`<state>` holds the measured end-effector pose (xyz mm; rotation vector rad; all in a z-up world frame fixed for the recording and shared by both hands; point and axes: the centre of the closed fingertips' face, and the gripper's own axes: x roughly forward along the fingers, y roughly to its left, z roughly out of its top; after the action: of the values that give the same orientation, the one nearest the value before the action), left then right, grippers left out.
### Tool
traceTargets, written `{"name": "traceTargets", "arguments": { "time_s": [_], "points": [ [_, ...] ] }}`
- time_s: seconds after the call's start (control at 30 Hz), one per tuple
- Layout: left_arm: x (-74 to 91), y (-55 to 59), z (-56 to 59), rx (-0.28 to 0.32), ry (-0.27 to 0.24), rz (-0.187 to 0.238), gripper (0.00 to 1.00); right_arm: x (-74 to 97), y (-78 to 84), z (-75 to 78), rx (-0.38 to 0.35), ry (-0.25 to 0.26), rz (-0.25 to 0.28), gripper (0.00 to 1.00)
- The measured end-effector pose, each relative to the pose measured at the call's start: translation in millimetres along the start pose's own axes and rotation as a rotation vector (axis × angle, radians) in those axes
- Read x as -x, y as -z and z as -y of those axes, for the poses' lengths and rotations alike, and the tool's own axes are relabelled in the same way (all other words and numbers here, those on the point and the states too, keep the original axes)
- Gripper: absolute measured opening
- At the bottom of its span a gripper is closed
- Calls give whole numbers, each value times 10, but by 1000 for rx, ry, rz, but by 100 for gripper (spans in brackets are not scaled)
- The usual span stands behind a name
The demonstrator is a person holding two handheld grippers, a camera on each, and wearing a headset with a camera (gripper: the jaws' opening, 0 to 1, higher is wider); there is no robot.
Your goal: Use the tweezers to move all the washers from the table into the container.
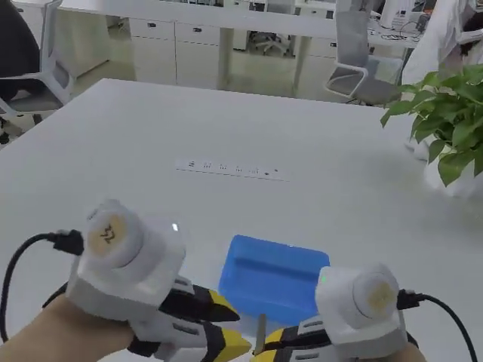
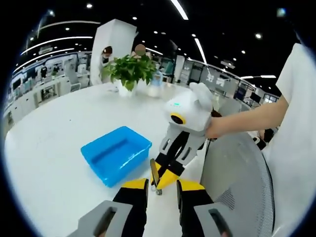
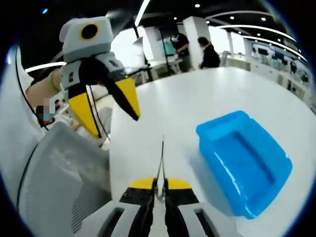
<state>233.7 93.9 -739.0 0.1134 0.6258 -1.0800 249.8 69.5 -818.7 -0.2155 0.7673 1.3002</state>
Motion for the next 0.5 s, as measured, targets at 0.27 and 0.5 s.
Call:
{"name": "traceTargets", "arguments": {
  "time_s": [0.27,0.5],
  "points": [
    [214,80,77,201,-130,211,40,80,30,52,-140,-2,74,3],
    [269,113,92,195,-255,308,55,292,-140,113,-190,8,161,4]
  ]
}}
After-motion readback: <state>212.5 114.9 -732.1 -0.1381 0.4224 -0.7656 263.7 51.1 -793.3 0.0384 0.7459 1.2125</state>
